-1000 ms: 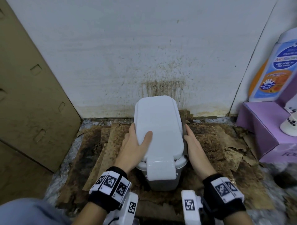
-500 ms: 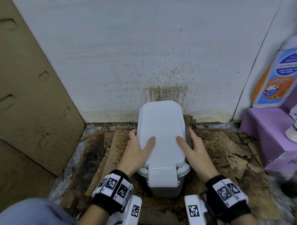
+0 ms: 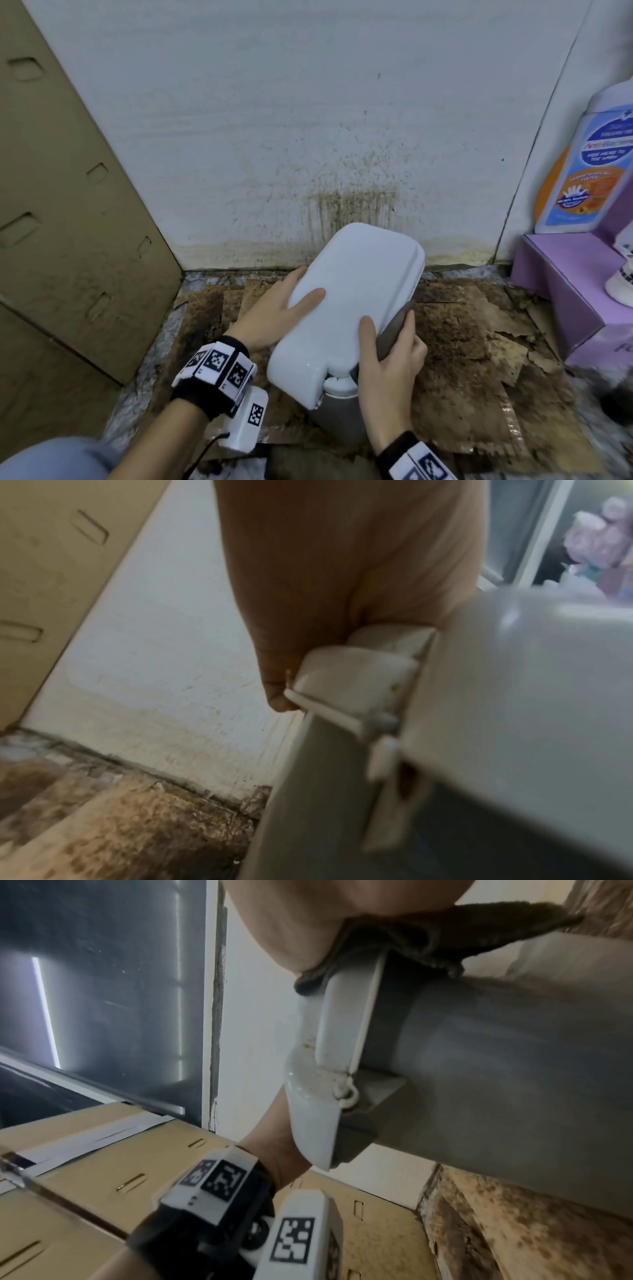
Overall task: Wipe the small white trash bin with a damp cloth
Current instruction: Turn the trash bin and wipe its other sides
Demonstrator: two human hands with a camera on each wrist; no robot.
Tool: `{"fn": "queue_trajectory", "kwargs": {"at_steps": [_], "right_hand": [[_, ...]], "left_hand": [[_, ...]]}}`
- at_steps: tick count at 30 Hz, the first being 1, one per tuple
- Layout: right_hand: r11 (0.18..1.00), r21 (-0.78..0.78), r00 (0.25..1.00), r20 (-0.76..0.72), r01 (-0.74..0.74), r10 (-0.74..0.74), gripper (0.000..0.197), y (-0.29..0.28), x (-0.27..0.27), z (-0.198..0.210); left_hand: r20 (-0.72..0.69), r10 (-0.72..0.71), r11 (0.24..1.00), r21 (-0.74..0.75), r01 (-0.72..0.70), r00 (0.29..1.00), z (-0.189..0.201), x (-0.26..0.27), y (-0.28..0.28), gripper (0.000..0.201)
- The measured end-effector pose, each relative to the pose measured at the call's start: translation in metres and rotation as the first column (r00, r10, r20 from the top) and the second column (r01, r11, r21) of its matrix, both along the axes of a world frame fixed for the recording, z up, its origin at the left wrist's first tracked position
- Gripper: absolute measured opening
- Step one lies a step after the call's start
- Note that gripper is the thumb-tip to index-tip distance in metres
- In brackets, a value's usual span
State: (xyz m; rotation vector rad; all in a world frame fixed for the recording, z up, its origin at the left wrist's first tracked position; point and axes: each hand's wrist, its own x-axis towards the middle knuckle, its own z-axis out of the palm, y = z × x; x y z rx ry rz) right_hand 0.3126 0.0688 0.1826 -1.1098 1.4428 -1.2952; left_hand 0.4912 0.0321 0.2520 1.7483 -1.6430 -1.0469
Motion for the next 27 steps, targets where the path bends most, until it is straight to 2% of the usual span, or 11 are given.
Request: {"fn": "queue_trajectory", "kwargs": {"at_steps": [4, 6, 8, 12, 17, 20, 23, 27], "right_hand": [[1.000, 0.013, 0.999, 0.033, -0.026, 0.025, 0.084, -0.012, -0.008, 0.005], [0.999, 0.014, 0.999, 0.036, -0.037, 0.036, 0.080, -0.024, -0.015, 0.009], [0.998, 0.017, 0.998, 0.027, -0.054, 0.054, 0.079, -0.042, -0.023, 0.011], [0.994, 0.039, 0.994, -0.031, -0.100, 0.101, 0.085, -0.083, -0.040, 0.014], [0.988, 0.050, 0.983, -0.098, -0.148, 0.153, 0.089, -0.127, -0.059, 0.023], [0.972, 0.017, 0.968, -0.090, -0.233, 0.233, 0.086, -0.148, -0.069, 0.022], [0.949, -0.010, 0.944, -0.111, -0.315, 0.312, 0.070, -0.156, -0.074, 0.028], [0.951, -0.001, 0.947, -0.087, -0.310, 0.309, 0.065, -0.160, -0.078, 0.026]], "left_hand": [[0.070, 0.086, 0.996, 0.016, -0.087, 0.994, -0.002, -0.002, 0.008, 0.082], [0.176, 0.153, 0.987, 0.029, -0.161, 0.972, -0.007, -0.002, 0.013, 0.088], [0.282, 0.205, 0.975, 0.030, -0.222, 0.937, -0.011, -0.003, 0.022, 0.085], [0.275, 0.285, 0.948, 0.060, -0.313, 0.918, -0.014, -0.011, 0.043, 0.092], [0.351, 0.355, 0.934, -0.108, -0.339, 0.866, -0.025, -0.023, 0.065, 0.087], [0.275, 0.415, 0.908, -0.071, -0.412, 0.867, -0.026, -0.030, 0.074, 0.086], [0.224, 0.462, 0.882, -0.017, -0.470, 0.858, -0.021, -0.031, 0.081, 0.082], [0.054, 0.484, 0.875, -0.010, -0.484, 0.873, -0.014, -0.035, 0.082, 0.046]]}}
